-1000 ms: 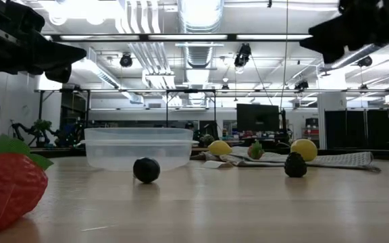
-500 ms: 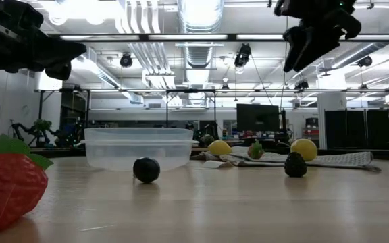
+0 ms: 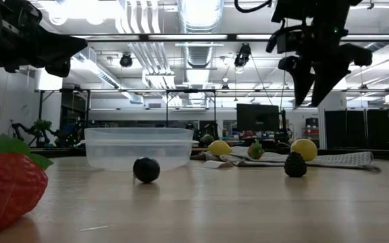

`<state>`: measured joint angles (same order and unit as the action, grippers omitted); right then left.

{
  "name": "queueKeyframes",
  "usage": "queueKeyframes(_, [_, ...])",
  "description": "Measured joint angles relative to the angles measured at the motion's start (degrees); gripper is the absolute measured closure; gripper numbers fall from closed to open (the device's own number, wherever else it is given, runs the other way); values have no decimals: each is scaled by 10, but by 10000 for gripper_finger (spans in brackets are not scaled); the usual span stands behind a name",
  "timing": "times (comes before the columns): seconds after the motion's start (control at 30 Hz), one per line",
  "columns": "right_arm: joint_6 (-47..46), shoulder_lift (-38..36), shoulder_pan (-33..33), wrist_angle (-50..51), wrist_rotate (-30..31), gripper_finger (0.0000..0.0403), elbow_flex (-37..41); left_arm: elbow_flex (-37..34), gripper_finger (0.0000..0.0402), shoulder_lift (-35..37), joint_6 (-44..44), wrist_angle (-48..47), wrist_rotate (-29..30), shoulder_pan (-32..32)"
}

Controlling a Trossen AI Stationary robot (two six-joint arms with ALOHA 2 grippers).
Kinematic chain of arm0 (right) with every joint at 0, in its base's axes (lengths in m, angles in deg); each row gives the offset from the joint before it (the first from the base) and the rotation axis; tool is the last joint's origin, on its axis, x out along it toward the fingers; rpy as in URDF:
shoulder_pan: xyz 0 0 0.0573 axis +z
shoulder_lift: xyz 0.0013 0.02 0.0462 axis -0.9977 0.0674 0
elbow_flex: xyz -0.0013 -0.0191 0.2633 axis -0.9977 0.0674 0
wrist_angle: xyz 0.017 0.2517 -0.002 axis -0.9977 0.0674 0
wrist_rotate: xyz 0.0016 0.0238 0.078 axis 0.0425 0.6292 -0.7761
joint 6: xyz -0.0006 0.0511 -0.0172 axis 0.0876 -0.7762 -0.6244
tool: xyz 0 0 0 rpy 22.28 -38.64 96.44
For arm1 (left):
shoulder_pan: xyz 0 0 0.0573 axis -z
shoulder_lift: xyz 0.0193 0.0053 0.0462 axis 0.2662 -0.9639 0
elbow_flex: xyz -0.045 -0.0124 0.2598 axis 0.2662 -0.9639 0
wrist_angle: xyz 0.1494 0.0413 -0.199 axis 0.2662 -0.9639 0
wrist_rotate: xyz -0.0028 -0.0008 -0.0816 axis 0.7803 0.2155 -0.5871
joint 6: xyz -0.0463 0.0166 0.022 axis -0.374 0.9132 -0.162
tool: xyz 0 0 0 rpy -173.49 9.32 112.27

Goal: Pick and placing Produce into tupperware
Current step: Put the bottom yellow lemon into the transparent bin

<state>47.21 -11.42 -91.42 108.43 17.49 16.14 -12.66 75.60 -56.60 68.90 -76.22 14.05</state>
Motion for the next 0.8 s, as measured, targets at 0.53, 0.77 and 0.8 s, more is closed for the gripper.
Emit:
queueKeyframes(0.53, [30,82,3,-76,-68,137,38,0,402,-4,4,2,13,0])
queueKeyframes(0.77, [33,130,2,-103,-64,139,40,0,401,-7,3,2,13,0])
queueKeyframes(0.8, [34,136,2,-111,-64,139,40,0,401,-7,3,2,13,0])
